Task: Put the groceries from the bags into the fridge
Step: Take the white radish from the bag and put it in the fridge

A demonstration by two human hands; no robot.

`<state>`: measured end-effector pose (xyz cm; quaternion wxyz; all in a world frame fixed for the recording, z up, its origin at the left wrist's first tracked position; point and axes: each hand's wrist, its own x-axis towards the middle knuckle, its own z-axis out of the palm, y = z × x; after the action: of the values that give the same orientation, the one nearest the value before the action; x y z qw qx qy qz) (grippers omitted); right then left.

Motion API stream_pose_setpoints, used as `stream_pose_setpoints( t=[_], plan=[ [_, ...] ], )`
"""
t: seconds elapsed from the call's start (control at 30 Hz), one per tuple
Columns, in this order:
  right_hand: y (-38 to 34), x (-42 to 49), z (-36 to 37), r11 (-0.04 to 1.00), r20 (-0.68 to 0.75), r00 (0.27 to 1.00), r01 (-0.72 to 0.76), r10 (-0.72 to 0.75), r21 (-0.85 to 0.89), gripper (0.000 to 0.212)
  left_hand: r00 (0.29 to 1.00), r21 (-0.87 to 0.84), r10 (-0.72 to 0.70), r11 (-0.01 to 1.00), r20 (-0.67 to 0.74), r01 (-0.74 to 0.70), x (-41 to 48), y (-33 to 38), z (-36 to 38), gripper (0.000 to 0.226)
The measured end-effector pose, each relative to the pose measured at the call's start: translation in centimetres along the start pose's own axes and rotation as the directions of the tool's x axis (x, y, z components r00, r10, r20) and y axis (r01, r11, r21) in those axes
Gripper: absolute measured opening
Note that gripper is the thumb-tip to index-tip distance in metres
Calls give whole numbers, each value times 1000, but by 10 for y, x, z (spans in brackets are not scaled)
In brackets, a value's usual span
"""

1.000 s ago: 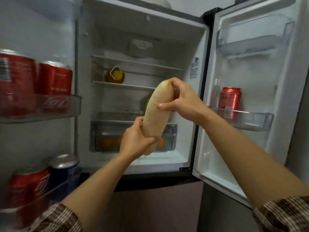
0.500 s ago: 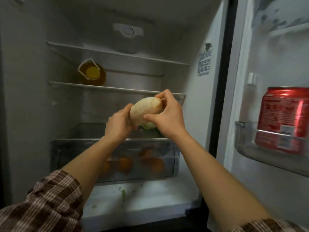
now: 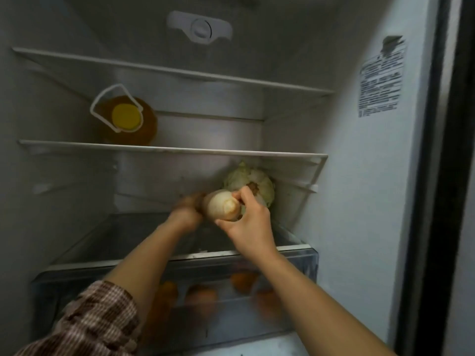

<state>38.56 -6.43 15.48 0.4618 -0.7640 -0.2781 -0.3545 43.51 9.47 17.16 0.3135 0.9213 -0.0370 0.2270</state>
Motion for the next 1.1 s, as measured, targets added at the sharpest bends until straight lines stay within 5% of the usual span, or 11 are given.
stream_pose_setpoints(
  t=[0.13, 0.23, 0.37, 0.5, 0.73, 1.1],
  plan=[
    [23, 10, 14, 992, 110, 994, 8, 6, -126, 42, 950, -430, -282, 848, 130, 311, 26, -14, -4, 18],
    [33, 10, 24, 989, 178, 984, 43, -18, -141, 42, 926, -529, -337, 761, 172, 375, 39, -21, -2, 17],
    [35, 13, 19, 992, 205, 979, 42, -16, -122, 43, 929, -521, -294, 770, 224, 369, 44, -24, -1, 25],
    [34, 4, 9, 977, 382, 922, 27, 57, -210, 41, 927, -472, -317, 798, 199, 374, 41, -29, 7, 37],
    [36, 2, -4, 954, 437, 870, -291, 229, 78, 49, 941, -407, -323, 850, 97, 334, 25, -21, 17, 38],
    [-4, -37, -20, 969, 319, 920, -185, 229, -161, 53, 944, -271, -233, 948, -233, 167, -81, 11, -15, 30]
  ],
)
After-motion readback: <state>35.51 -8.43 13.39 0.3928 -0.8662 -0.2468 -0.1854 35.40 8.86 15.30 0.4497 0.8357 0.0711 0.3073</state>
